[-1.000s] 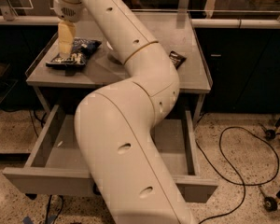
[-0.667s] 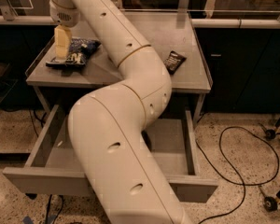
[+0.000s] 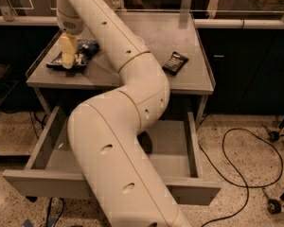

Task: Place blue chip bag into top drawer

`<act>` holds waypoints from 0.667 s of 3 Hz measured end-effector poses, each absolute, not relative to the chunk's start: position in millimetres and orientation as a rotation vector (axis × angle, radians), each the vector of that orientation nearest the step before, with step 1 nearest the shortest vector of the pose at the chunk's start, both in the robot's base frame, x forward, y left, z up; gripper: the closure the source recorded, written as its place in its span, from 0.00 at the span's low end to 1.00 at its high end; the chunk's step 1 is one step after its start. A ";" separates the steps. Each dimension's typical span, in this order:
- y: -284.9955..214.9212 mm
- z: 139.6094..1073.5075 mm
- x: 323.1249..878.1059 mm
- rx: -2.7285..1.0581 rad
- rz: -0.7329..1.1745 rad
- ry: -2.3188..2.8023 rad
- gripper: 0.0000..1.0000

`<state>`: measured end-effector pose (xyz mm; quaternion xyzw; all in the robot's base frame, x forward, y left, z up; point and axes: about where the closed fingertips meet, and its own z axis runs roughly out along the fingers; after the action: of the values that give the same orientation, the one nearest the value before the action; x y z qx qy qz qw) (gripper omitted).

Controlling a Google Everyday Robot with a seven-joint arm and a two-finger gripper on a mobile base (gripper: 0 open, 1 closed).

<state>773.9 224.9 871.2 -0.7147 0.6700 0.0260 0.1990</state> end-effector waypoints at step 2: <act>219.2 860.8 780.6 -1.994 0.056 1.898 0.00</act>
Offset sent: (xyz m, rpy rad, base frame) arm 0.0324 -0.0225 0.0132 -0.1016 0.0949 -0.0147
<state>780.6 219.2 860.8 -0.7105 0.6765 0.0200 0.1929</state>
